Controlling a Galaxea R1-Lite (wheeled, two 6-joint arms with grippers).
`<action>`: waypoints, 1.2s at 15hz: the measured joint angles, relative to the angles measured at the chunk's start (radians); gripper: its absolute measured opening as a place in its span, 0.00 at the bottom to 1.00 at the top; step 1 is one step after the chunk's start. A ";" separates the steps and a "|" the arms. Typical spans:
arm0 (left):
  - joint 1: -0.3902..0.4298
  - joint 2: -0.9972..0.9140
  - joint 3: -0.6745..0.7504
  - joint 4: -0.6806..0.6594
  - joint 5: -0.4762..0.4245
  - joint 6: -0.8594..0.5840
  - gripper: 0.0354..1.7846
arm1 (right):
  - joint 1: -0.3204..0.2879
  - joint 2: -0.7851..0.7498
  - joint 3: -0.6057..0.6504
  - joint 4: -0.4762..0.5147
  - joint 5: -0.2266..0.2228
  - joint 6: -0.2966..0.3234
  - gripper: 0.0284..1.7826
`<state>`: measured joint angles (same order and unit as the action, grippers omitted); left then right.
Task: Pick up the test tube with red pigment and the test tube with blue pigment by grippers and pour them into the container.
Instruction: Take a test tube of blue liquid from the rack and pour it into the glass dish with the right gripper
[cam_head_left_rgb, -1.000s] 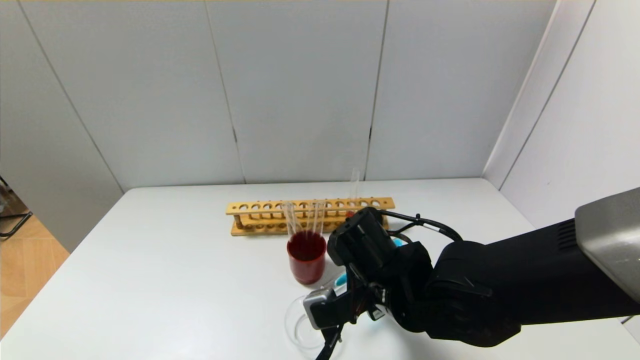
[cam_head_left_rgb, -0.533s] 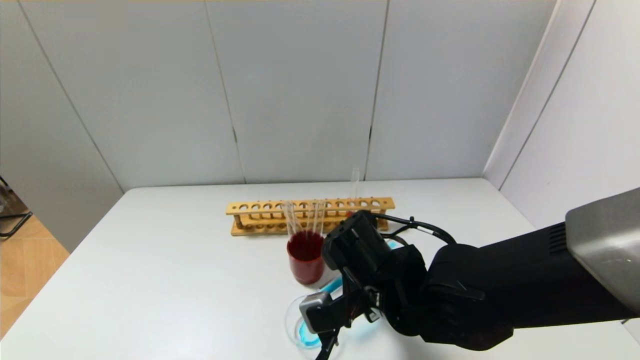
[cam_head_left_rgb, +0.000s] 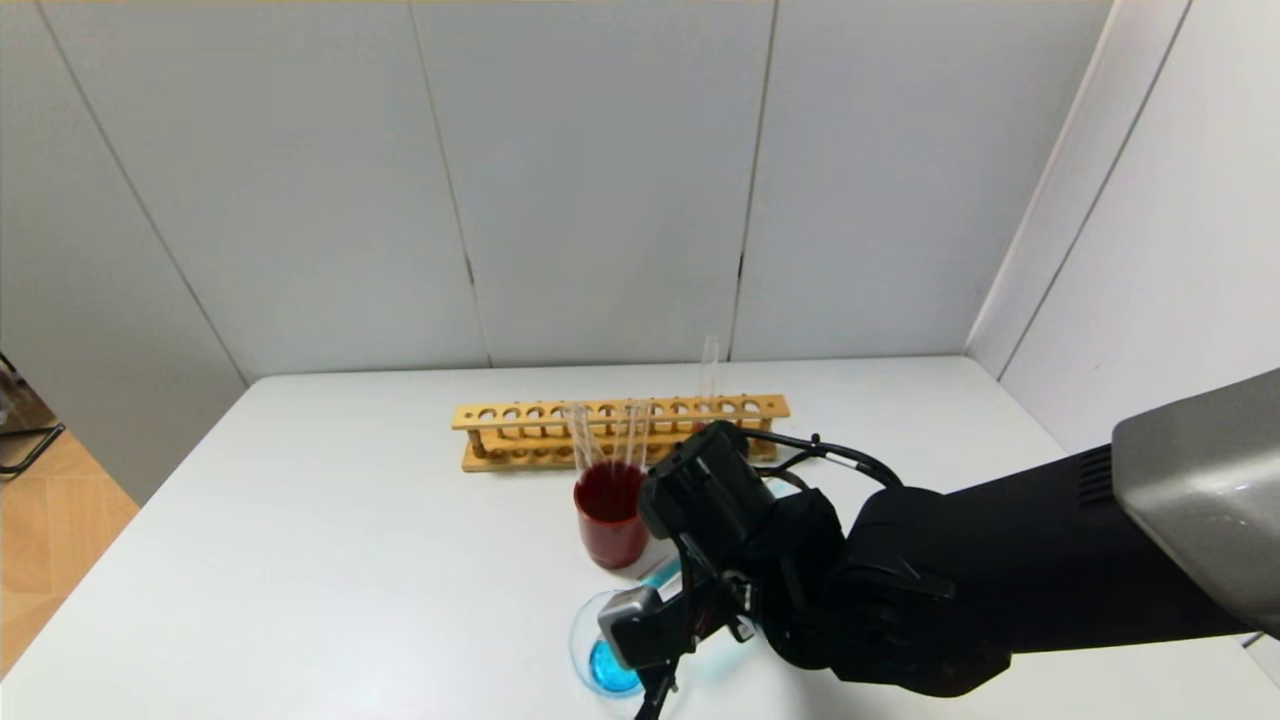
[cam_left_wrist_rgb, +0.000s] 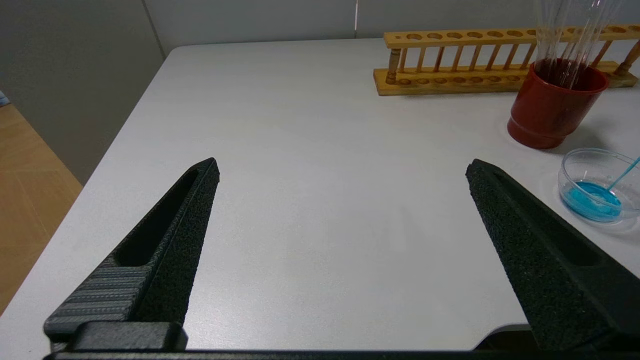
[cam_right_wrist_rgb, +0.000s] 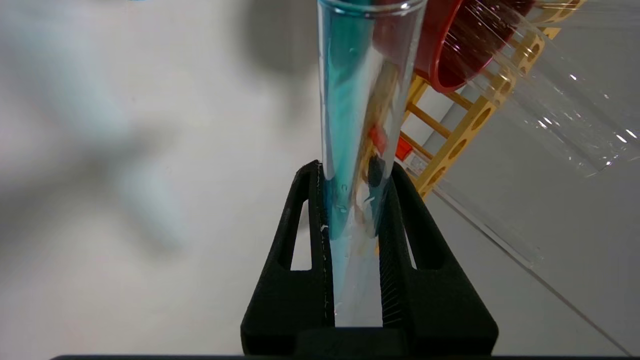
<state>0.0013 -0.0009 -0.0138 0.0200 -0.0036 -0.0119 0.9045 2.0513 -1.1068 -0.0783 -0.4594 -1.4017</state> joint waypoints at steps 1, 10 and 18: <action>0.000 0.000 0.000 0.000 -0.001 0.000 0.98 | 0.000 0.003 -0.006 0.000 -0.020 -0.016 0.18; 0.000 0.000 0.000 0.000 -0.001 0.000 0.98 | 0.037 0.014 -0.039 -0.003 -0.114 -0.110 0.18; 0.000 0.000 0.000 0.000 -0.001 0.000 0.98 | 0.074 0.022 -0.052 -0.002 -0.164 -0.153 0.18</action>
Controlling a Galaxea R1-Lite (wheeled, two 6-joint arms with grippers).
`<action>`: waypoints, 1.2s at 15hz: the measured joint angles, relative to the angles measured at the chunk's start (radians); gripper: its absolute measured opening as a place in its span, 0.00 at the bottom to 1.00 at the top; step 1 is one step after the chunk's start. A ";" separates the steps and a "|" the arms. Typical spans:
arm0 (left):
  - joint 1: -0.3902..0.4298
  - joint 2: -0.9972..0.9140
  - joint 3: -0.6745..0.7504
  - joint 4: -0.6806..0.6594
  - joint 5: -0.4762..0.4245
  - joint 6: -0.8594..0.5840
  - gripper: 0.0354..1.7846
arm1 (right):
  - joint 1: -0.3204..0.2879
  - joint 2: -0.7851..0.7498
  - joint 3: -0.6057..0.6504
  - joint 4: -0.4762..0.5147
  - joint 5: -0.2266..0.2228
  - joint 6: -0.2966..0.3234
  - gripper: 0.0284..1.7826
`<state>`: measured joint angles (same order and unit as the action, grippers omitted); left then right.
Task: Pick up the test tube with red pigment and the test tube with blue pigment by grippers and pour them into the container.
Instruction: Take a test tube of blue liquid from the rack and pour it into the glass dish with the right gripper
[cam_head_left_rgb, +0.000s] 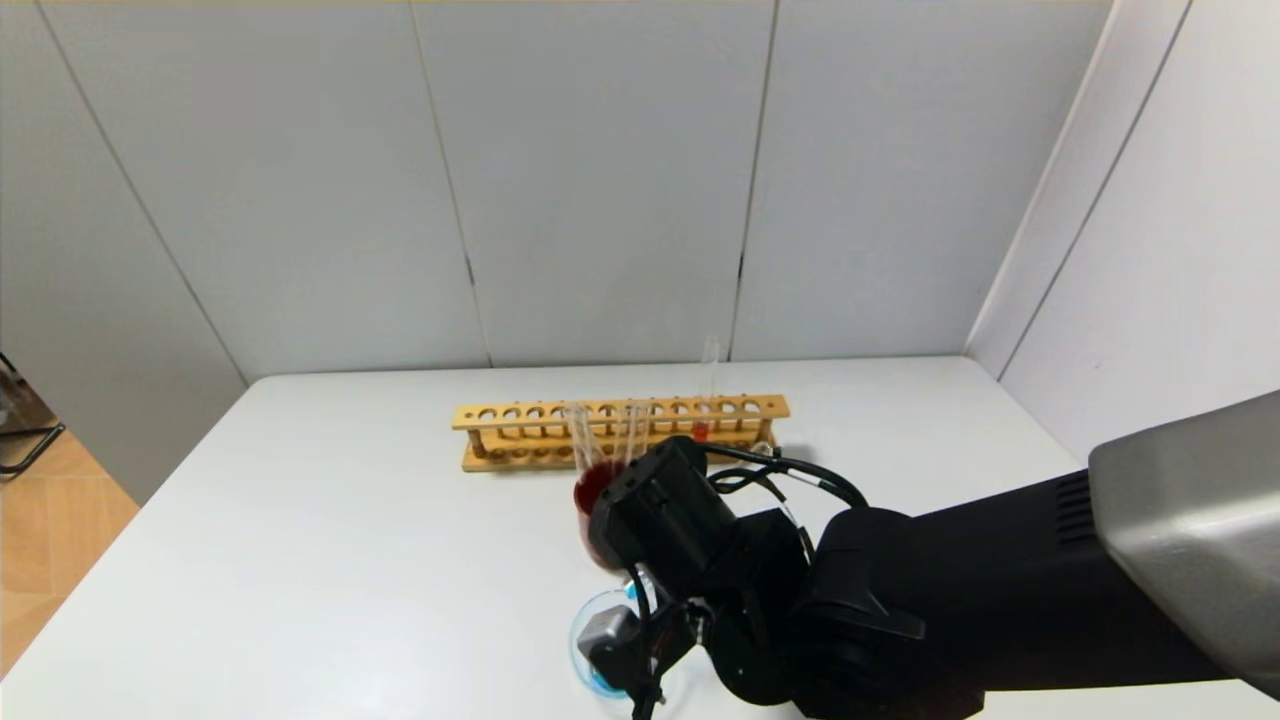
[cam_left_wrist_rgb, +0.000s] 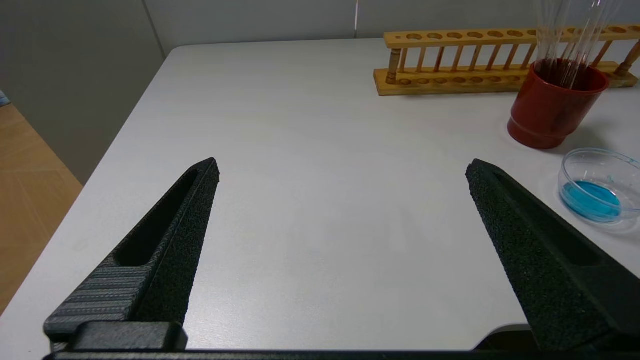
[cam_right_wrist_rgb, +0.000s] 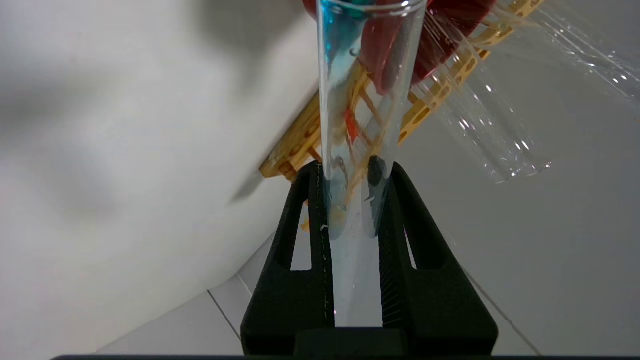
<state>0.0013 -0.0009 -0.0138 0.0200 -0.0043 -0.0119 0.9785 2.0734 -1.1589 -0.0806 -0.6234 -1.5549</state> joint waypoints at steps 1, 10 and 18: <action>0.000 0.000 0.000 0.000 0.000 0.000 0.98 | 0.002 0.001 -0.001 0.000 -0.010 -0.010 0.18; 0.000 0.000 0.000 0.000 0.000 0.000 0.98 | 0.038 0.000 -0.004 -0.001 -0.056 -0.068 0.18; 0.000 0.000 0.000 0.000 0.001 0.000 0.98 | 0.057 -0.008 0.011 0.000 -0.060 -0.073 0.18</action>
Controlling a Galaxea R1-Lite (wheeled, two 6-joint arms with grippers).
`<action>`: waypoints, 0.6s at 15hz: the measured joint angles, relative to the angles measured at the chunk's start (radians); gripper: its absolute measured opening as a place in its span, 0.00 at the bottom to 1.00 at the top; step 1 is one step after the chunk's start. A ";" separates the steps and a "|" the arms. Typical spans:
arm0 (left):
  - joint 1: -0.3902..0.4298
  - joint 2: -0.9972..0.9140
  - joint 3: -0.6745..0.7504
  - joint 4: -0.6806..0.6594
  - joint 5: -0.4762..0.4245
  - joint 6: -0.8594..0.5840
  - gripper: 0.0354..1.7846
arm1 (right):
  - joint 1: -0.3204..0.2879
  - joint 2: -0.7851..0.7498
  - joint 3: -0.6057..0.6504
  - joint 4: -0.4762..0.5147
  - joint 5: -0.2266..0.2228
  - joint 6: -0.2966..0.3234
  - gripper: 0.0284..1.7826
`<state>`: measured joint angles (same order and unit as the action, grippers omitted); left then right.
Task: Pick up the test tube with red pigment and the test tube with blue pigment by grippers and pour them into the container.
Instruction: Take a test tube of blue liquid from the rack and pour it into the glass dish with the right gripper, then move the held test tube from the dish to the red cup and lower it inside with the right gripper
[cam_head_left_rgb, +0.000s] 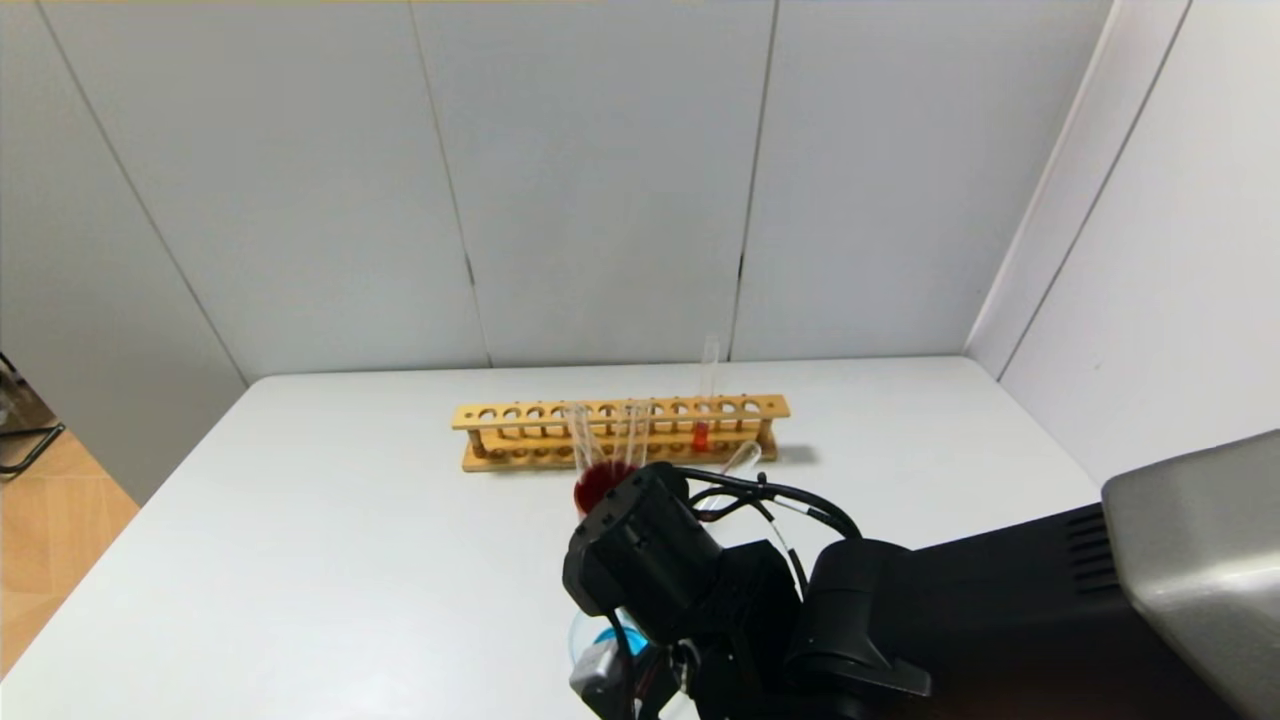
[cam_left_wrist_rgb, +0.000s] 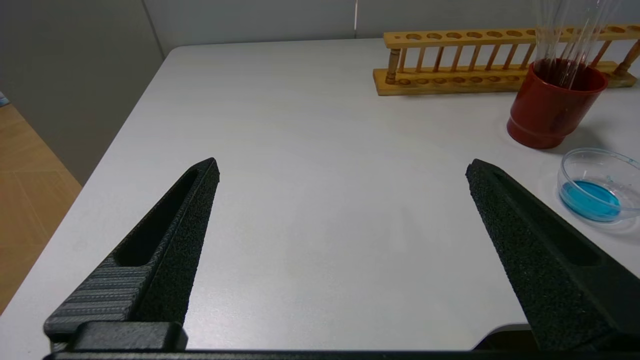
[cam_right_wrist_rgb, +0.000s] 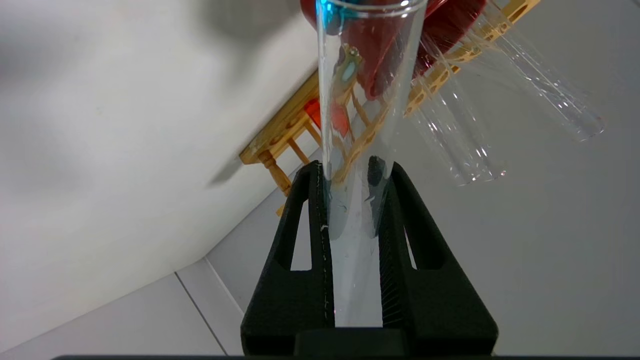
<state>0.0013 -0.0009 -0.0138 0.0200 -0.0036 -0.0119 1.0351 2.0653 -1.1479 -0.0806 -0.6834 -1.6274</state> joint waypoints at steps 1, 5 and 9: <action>0.000 0.000 0.000 0.000 0.000 0.000 0.98 | 0.000 0.000 -0.001 0.000 0.000 0.000 0.18; 0.000 0.000 0.000 0.000 0.000 0.000 0.98 | 0.000 -0.002 -0.017 -0.014 0.011 0.024 0.18; 0.000 0.000 0.000 0.000 0.000 0.000 0.98 | 0.014 -0.019 -0.050 -0.017 0.079 0.275 0.18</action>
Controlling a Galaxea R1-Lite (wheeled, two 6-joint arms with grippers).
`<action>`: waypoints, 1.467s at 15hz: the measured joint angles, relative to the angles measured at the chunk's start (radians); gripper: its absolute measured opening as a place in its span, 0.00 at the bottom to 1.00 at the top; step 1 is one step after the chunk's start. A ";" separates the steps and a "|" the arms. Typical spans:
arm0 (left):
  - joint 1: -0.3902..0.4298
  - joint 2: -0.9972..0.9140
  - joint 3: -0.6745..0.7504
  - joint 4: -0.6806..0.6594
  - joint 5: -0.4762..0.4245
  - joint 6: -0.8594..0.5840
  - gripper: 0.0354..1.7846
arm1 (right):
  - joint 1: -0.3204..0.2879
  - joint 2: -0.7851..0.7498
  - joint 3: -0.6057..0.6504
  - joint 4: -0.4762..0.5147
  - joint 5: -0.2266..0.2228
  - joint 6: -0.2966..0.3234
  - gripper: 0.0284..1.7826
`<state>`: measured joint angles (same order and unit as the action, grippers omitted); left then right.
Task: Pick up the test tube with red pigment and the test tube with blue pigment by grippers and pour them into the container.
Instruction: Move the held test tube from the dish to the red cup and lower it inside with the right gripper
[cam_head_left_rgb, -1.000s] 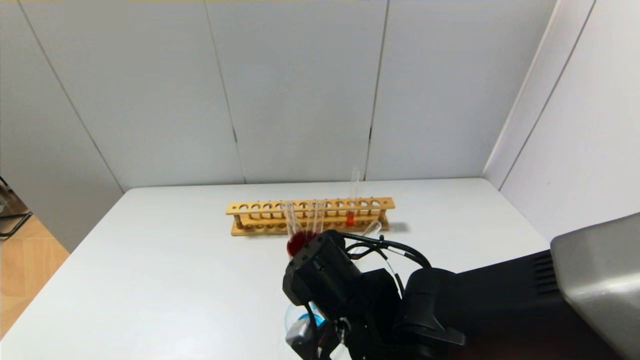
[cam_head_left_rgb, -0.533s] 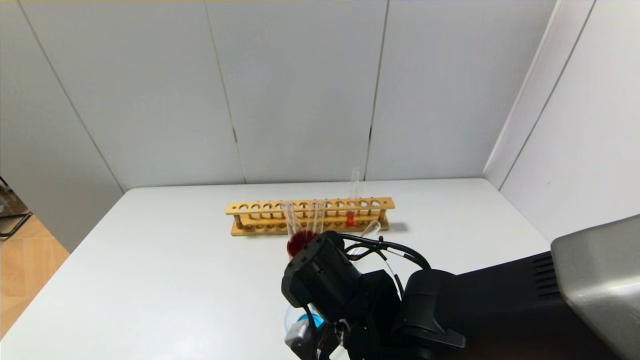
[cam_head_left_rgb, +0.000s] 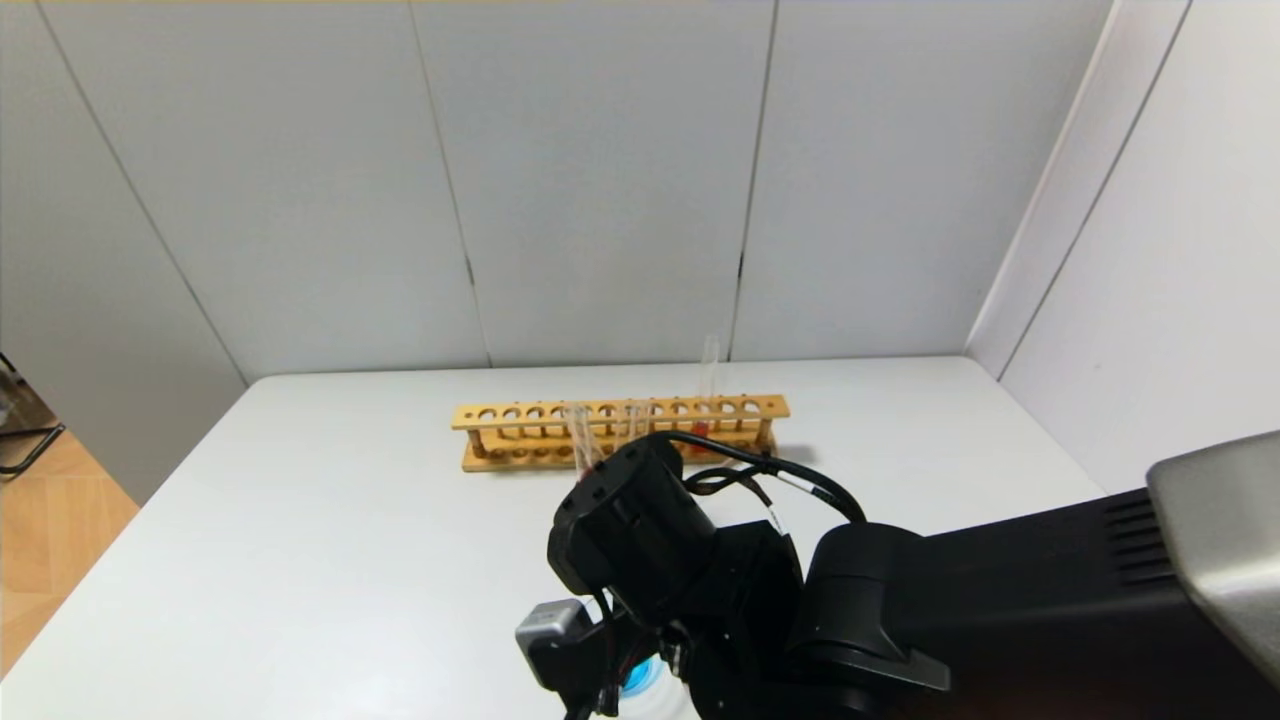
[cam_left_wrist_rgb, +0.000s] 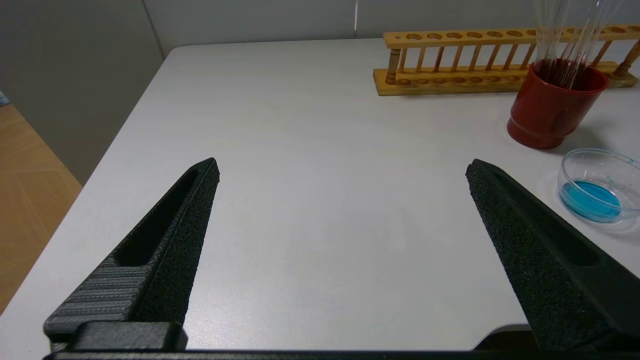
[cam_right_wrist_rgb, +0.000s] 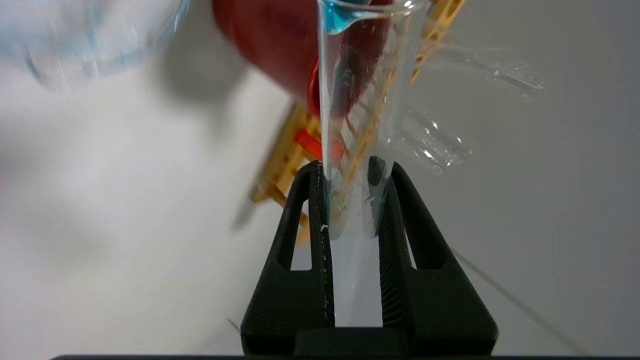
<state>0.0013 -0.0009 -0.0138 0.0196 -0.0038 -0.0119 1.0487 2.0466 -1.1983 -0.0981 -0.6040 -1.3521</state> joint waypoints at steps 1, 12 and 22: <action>0.000 0.000 0.000 0.000 -0.001 0.000 0.98 | 0.006 -0.006 -0.007 -0.003 0.031 0.105 0.18; 0.000 0.000 0.000 0.000 0.000 0.000 0.98 | -0.089 -0.067 0.033 -0.670 0.161 1.225 0.18; 0.000 0.000 0.000 0.001 0.000 0.000 0.98 | -0.124 -0.042 0.197 -0.817 0.157 1.615 0.18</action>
<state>0.0013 -0.0009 -0.0138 0.0202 -0.0038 -0.0119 0.9247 2.0047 -1.0011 -0.9153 -0.4468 0.2630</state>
